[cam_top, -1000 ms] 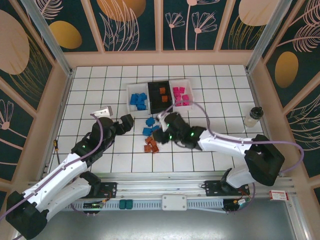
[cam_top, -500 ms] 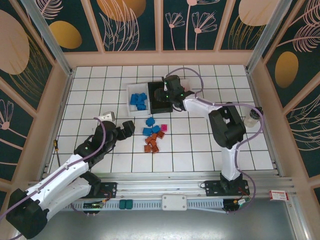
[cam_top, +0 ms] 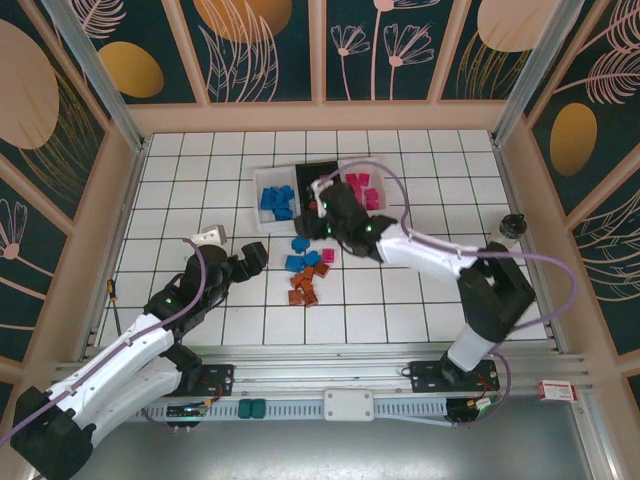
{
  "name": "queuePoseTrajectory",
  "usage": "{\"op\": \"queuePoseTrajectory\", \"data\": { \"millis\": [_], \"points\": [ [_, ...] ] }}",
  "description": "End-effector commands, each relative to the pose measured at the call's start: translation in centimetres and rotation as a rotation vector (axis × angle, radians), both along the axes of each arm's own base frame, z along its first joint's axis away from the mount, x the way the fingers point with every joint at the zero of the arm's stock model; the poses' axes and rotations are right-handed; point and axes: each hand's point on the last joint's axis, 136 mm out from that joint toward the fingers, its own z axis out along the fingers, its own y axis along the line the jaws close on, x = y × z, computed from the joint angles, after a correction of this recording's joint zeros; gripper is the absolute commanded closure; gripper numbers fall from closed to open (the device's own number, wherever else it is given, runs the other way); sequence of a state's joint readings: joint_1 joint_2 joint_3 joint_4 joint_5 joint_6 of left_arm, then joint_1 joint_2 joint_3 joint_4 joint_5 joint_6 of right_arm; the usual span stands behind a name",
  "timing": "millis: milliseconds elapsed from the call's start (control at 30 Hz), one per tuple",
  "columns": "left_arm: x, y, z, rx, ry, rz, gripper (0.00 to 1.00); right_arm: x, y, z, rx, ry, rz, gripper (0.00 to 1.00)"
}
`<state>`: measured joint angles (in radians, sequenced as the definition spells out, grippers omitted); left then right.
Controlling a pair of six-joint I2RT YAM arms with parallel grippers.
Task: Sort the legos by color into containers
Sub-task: Pick up the lego from the bottom-center of the table.
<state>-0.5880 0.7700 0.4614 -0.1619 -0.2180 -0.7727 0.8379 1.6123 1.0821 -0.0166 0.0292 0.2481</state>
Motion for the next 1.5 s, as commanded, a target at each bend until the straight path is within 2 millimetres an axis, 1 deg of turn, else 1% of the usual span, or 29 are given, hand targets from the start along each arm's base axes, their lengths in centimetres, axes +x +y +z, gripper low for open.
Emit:
{"op": "queuePoseTrajectory", "data": {
  "millis": [0,100,167,200,267,333,467,633,733,867,1000,1100,1200,1267,1333,1400,1467],
  "points": [
    [-0.1,0.3,-0.2,-0.003,0.003,0.02,0.01,-4.7,-1.1,-3.1,-0.087,0.042,0.052,0.38],
    [-0.1,0.4,-0.3,0.001,0.007,0.022,0.01,-9.0,-1.4,-5.9,-0.163,0.098,0.109,0.39],
    [-0.1,0.4,-0.3,0.002,0.009,0.023,0.01,-11.2,-1.4,-7.6,-0.21,0.128,0.136,0.38],
    [0.0,0.4,-0.3,0.003,0.007,0.025,0.01,-12.1,-1.3,-8.5,-0.226,0.141,0.15,0.38],
    [-0.1,0.5,-0.3,0.006,0.009,0.026,0.01,-13.1,-0.9,-9.8,-0.242,0.165,0.17,0.38],
    [-0.1,0.5,-0.3,0.005,0.008,0.027,0.01,-13.3,-0.5,-10.8,-0.256,0.181,0.175,0.38],
    [-0.2,0.6,-0.3,0.005,0.012,0.03,0.02,-13.3,0.1,-12.0,-0.26,0.196,0.168,0.36],
    [-0.3,0.8,-0.4,0.008,0.014,0.036,0.01,-12.8,-0.3,-13.6,-0.308,0.197,0.132,0.35],
    [-0.3,0.8,-0.4,0.007,0.013,0.035,0.01,-12.8,-0.2,-14.0,-0.308,0.2,0.138,0.37],
    [-0.2,0.7,-0.4,0.006,0.014,0.035,0.01,-13.2,0.0,-14.0,-0.299,0.206,0.158,0.46],
    [-0.1,0.6,-0.5,0.008,0.019,0.032,0.01,-14.1,0.1,-13.8,-0.274,0.217,0.204,0.6],
    [-0.1,0.5,-0.6,0.013,0.023,0.027,0.01,-14.4,-0.3,-12.7,-0.254,0.21,0.22,0.68],
    [0.0,0.4,-0.8,0.016,0.024,0.025,0.01,-14.7,-0.6,-10.9,-0.214,0.2,0.234,0.7],
    [0.0,0.4,-0.8,0.014,0.022,0.025,0.01,-14.2,-0.7,-9.0,-0.166,0.183,0.234,0.71],
    [0.1,0.3,-0.9,0.013,0.022,0.023,0.01,-13.3,-0.6,-6.8,-0.112,0.161,0.233,0.71],
    [0.1,0.2,-0.9,0.014,0.024,0.019,0.01,-11.8,-0.4,-4.5,-0.065,0.123,0.22,0.71],
    [0.1,0.1,-1.1,0.015,0.03,0.016,0.01,-9.0,-0.5,-2.0,-0.022,0.073,0.177,0.71]
  ]
}}
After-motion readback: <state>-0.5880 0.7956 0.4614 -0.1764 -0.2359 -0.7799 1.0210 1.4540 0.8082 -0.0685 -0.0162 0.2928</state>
